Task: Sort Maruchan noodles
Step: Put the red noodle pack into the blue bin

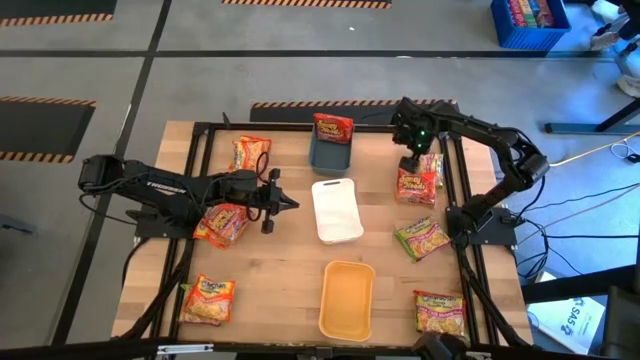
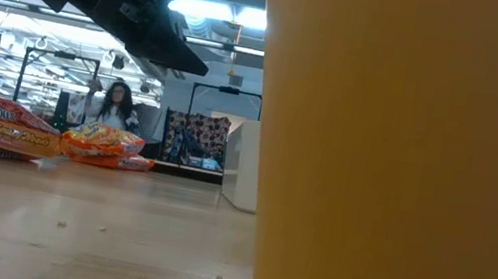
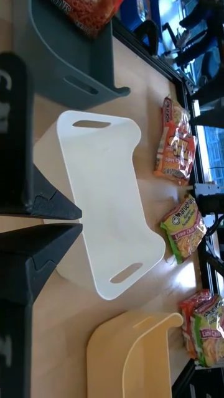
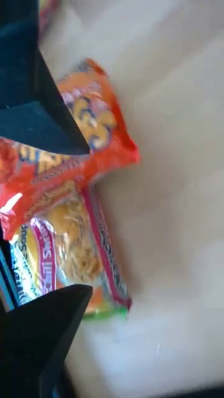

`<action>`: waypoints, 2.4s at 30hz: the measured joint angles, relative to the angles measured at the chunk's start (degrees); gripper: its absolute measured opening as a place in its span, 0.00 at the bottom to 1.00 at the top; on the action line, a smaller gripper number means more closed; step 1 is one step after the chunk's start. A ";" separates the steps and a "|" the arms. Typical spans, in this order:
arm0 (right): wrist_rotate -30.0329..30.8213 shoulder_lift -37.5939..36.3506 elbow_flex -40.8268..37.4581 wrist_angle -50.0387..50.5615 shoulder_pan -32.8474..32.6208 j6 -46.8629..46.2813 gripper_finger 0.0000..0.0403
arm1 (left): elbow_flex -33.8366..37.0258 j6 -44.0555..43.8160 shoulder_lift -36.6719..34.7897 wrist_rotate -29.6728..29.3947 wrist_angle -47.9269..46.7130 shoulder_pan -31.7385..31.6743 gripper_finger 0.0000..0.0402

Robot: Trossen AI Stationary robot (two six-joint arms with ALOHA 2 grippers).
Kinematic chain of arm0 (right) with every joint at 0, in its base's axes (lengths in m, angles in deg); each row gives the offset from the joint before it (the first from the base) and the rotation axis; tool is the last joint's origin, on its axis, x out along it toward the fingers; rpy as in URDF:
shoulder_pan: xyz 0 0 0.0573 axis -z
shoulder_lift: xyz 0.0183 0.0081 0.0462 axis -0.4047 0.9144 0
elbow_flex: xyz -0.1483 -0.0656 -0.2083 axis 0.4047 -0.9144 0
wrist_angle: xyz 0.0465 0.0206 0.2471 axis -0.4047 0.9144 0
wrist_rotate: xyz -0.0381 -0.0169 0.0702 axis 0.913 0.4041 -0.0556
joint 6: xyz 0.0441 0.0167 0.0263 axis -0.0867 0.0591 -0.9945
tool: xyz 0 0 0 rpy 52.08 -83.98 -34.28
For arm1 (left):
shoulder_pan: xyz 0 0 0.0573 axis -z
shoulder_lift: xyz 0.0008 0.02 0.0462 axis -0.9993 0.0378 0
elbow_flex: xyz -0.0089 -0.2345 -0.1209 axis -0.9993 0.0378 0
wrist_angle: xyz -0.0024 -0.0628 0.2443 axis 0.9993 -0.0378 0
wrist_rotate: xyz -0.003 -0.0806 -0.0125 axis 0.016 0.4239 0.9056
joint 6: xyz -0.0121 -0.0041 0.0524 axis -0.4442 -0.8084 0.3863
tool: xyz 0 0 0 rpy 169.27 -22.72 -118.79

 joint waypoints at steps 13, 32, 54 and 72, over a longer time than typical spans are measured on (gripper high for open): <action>-13.04 3.32 -0.04 4.19 3.88 5.12 0.79 | -0.02 -0.04 0.00 0.07 -0.28 0.00 0.04; -17.39 9.14 -7.11 3.55 3.31 6.17 0.76 | -0.02 0.02 0.00 0.11 -0.28 0.00 0.04; -19.83 9.14 -8.36 2.16 -4.15 6.53 0.15 | -0.02 1.18 0.00 -0.20 -0.20 0.01 0.04; -8.25 2.00 3.76 6.14 -4.15 0.99 0.12 | -0.02 2.92 0.00 -0.62 0.95 0.01 0.04</action>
